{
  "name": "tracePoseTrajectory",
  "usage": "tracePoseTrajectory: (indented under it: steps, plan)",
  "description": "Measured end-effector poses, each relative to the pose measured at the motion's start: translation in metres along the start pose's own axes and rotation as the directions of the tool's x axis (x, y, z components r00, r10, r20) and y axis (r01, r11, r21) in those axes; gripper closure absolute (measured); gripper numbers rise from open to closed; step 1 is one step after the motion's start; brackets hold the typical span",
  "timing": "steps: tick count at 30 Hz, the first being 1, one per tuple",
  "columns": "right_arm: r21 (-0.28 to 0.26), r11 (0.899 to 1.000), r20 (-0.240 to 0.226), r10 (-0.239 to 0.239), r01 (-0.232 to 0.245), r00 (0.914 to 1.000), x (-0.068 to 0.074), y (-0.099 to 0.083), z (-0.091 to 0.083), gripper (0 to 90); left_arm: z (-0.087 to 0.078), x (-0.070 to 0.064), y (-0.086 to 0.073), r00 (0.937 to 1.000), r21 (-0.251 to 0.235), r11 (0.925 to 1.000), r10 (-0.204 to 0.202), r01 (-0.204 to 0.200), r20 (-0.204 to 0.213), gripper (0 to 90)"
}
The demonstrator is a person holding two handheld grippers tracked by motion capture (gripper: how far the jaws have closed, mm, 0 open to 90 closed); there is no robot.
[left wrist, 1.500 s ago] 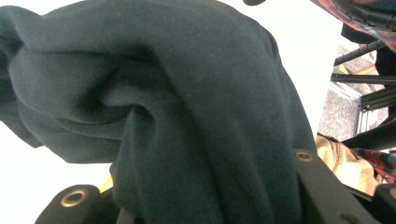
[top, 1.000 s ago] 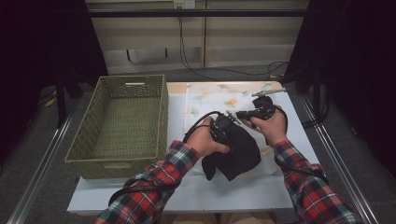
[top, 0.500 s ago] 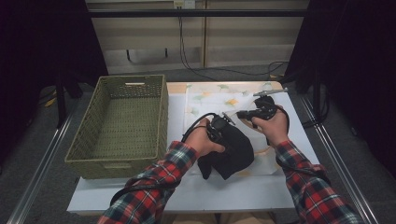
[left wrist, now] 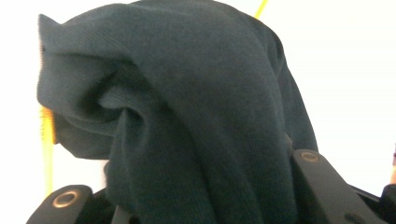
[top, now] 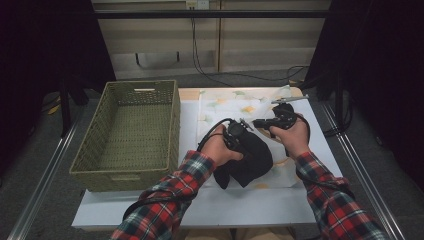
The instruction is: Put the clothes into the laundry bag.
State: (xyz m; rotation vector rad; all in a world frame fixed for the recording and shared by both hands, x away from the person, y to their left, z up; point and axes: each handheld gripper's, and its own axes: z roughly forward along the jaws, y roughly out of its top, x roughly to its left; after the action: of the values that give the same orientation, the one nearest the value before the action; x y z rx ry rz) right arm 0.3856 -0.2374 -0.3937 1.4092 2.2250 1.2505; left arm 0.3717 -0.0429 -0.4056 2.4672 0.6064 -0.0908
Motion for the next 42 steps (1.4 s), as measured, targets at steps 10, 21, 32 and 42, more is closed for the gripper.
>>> tracePoseTrajectory:
  steps: [10,21,32,42]
  plan:
    - [0.006,1.000,-0.006,-0.004,0.004,1.0000,0.001,-0.004,0.000,89.8,0.009,0.011,-0.010,0.9948,-0.006,0.9949,-0.101,0.101,-0.016,51.5]
    - [0.018,1.000,-0.011,-0.017,0.017,0.9998,0.002,-0.009,0.001,89.8,0.009,0.015,-0.022,0.9813,0.054,0.9799,-0.192,0.192,-0.017,31.4]
    - [0.014,1.000,-0.026,-0.018,0.018,0.9995,0.003,-0.011,0.002,89.8,0.008,0.009,-0.024,0.9626,0.093,0.9583,-0.271,0.270,-0.004,63.7]
    - [0.008,1.000,-0.051,-0.012,0.012,0.9986,0.004,-0.007,0.002,89.8,0.000,0.009,-0.015,0.9577,0.004,0.9590,-0.283,0.283,-0.053,70.0]
